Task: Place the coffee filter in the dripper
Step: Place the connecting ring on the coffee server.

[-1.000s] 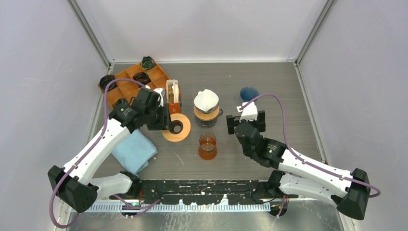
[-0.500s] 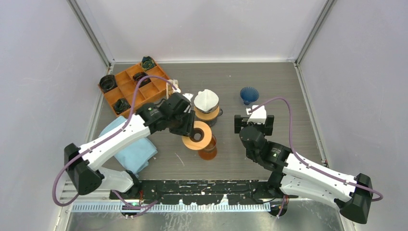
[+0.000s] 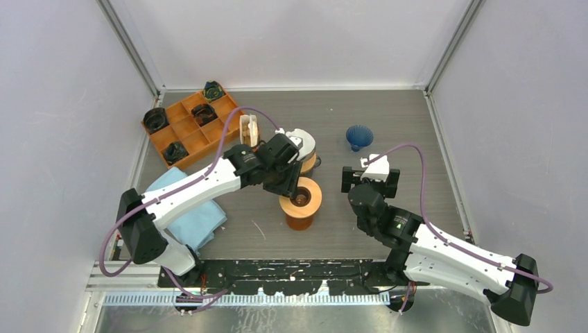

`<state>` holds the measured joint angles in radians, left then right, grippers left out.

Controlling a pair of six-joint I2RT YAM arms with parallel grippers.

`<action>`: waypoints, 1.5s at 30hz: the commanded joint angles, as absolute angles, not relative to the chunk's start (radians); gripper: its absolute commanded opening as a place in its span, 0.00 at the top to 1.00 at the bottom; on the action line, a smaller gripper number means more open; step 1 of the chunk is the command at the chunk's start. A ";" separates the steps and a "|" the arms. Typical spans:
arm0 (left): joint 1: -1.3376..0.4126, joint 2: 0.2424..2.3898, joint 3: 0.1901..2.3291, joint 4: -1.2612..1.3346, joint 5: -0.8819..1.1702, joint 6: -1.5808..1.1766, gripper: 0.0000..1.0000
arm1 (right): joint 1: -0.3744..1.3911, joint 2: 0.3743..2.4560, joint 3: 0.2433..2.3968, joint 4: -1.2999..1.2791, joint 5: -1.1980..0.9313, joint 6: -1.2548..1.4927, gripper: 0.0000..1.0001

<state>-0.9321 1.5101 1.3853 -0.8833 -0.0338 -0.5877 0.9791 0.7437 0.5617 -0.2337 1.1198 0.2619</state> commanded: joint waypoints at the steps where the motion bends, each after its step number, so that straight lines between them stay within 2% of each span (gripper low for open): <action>1: -0.949 1.527 1.437 -0.842 -0.026 -0.568 0.70 | 0.975 0.730 0.566 -0.203 1.163 0.284 0.00; 15: -0.953 1.579 1.440 -0.879 -0.083 -0.560 0.64 | 0.974 0.733 0.560 -0.203 1.150 0.284 0.00; 36: -0.952 1.553 1.427 -0.874 -0.090 -0.565 0.35 | 0.957 0.750 0.587 -0.201 1.114 0.280 0.00; 41: -0.953 1.496 1.418 -0.856 -0.101 -0.569 0.29 | 0.882 0.753 0.611 -0.201 0.999 0.268 0.00; 45: -0.951 1.442 1.408 -0.844 -0.134 -0.559 0.25 | 0.734 0.772 0.643 -0.204 0.828 0.273 0.00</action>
<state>-0.9489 1.5455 1.3914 -0.8875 -0.0906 -0.5682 0.8486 0.7555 0.5705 -0.2337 0.9878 0.2642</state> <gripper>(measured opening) 0.733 0.998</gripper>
